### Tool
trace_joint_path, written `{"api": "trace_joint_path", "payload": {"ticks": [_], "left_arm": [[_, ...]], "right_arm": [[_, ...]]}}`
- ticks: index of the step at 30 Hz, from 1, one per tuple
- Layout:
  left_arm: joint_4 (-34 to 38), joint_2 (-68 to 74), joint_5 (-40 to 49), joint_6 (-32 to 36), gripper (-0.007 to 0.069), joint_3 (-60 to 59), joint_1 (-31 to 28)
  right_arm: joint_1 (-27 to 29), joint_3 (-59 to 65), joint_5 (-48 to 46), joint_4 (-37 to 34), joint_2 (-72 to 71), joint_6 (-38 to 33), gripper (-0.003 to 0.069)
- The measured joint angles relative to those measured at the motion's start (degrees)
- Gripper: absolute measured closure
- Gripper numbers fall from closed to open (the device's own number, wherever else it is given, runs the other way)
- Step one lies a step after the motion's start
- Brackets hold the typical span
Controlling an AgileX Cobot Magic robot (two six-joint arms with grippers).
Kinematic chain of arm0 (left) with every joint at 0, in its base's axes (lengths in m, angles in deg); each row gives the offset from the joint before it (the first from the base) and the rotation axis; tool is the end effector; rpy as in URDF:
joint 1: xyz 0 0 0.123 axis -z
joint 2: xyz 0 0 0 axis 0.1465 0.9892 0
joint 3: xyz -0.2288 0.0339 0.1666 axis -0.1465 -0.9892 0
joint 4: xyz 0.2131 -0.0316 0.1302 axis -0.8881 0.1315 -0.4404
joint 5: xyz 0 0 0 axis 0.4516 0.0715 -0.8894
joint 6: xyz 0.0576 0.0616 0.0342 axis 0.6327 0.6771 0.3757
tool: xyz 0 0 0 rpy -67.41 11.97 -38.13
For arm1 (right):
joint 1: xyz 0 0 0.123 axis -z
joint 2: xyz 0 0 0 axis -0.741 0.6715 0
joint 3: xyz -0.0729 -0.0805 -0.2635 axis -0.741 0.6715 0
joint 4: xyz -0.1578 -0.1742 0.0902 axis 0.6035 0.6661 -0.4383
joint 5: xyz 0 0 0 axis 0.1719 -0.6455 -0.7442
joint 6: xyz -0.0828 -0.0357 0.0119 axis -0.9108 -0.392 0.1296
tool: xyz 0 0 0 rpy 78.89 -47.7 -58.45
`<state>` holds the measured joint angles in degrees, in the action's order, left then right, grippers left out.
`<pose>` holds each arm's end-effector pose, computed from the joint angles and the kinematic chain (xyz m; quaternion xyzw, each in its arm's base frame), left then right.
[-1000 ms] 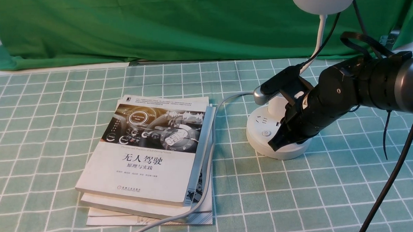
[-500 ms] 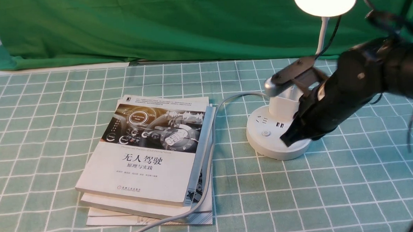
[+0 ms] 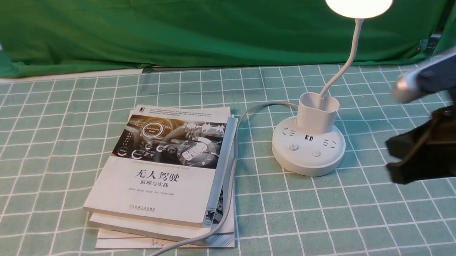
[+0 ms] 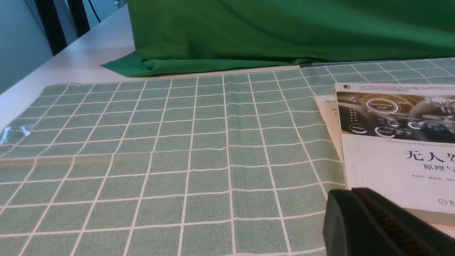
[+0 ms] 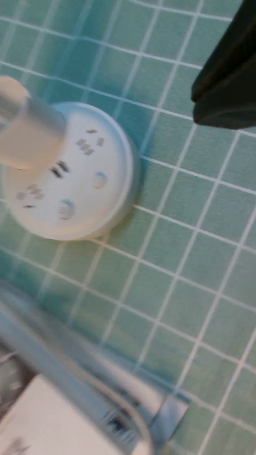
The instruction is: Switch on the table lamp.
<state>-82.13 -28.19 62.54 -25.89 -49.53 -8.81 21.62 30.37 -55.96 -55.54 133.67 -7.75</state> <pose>0.0557 0.0004 0.1917 0.0196 0.7511 0.0216 0.6595 0.1872 0.0918 0.3076 -0.2105 0.8665 0.0968 0.4421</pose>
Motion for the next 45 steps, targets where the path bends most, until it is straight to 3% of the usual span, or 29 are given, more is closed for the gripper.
{"api": "trace_joint_path", "payload": {"ticks": [8, 17, 23, 26, 30, 34, 35, 37, 41, 45], "left_arm": [[0.00, 0.00, 0.00, 0.00, 0.0603, 0.00, 0.00], [0.00, 0.00, 0.00, 0.00, 0.0603, 0.00, 0.00], [0.00, 0.00, 0.00, 0.00, 0.0603, 0.00, 0.00], [0.00, 0.00, 0.00, 0.00, 0.0603, 0.00, 0.00], [0.00, 0.00, 0.00, 0.00, 0.0603, 0.00, 0.00], [0.00, 0.00, -0.06, 0.00, 0.0603, 0.00, 0.00], [0.00, 0.00, 0.02, 0.00, 0.0603, 0.00, 0.00], [0.00, 0.00, 0.00, 0.00, 0.0603, 0.00, 0.00], [0.00, 0.00, 0.00, 0.00, 0.0603, 0.00, 0.00], [0.00, 0.00, 0.00, 0.00, 0.0603, 0.00, 0.00]], "right_arm": [[0.00, 4.48, -3.23, -0.35, -19.61, 1.62, 0.0573], [0.00, 7.71, -4.03, -0.35, -32.44, 1.66, 0.0552], [0.00, 13.58, -0.28, 0.50, -40.55, 1.73, 0.0530], [0.90, 20.65, 3.36, 4.46, -45.78, 5.15, 0.0521], [8.50, 31.51, 5.33, 7.77, -55.09, 13.13, 0.0512], [18.20, 38.93, 7.96, 8.05, -58.07, 14.74, 0.0505], [18.20, 39.25, 8.24, 8.05, -58.07, 14.74, 0.0505], [23.30, 42.72, 14.27, 8.05, -58.07, 14.74, 0.0496], [25.46, 43.60, 22.64, 7.44, -58.07, 14.85, 0.0487], [25.54, 43.79, 23.27, 7.23, -58.07, 14.86, 0.0477]]}}
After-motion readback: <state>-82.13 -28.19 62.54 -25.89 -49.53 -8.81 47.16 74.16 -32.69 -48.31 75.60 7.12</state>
